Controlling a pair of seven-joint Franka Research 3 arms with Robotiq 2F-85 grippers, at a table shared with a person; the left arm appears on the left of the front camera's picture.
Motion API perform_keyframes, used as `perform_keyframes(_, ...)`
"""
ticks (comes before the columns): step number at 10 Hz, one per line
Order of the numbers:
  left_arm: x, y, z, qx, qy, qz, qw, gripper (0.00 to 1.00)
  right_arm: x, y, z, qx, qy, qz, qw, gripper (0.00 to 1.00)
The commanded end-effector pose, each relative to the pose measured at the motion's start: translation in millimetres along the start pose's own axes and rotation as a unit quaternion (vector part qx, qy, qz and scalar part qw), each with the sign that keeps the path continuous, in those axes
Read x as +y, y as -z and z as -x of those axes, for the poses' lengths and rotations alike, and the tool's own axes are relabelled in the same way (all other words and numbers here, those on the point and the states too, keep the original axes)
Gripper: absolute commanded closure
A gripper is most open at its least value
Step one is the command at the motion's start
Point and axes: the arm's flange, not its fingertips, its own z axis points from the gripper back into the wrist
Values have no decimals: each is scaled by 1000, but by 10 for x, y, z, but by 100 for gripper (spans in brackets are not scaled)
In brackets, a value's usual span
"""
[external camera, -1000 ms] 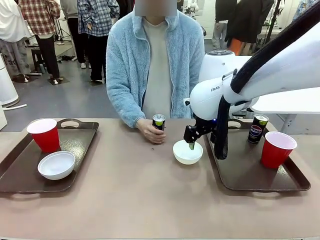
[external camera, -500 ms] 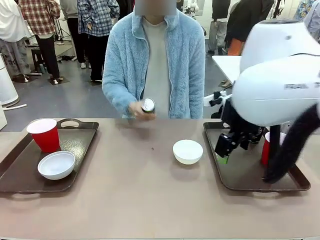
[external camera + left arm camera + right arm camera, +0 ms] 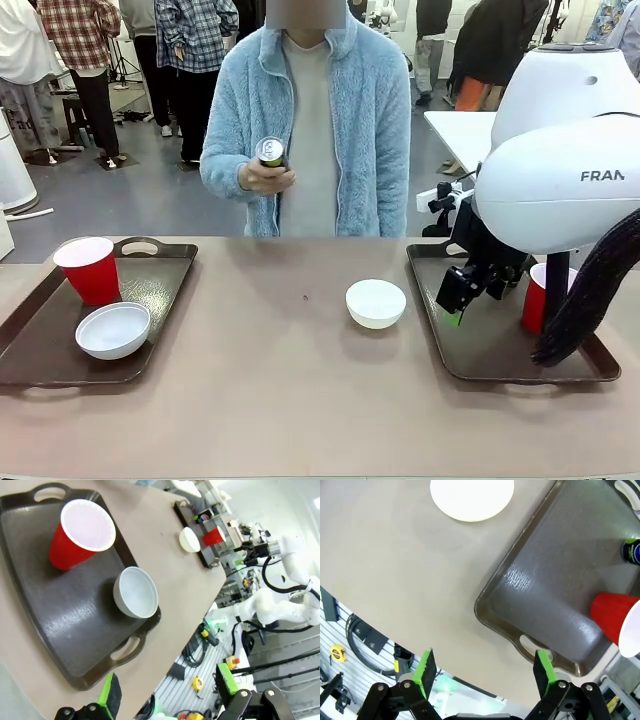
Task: Prepare tableware on both trays.
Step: Pick up a Picnic Bowl from the table and place it on a Handle tray.
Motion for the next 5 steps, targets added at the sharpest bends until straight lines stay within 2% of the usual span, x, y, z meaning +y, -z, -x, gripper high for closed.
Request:
perform_keyframes(1,-18,-11,14,-5,3,3,1000,0,17,-36,37,2,3,-4,1000,0)
perform_keyframes(5,-18,-11,14,-5,3,3,1000,0,17,-36,37,2,3,-4,1000,0)
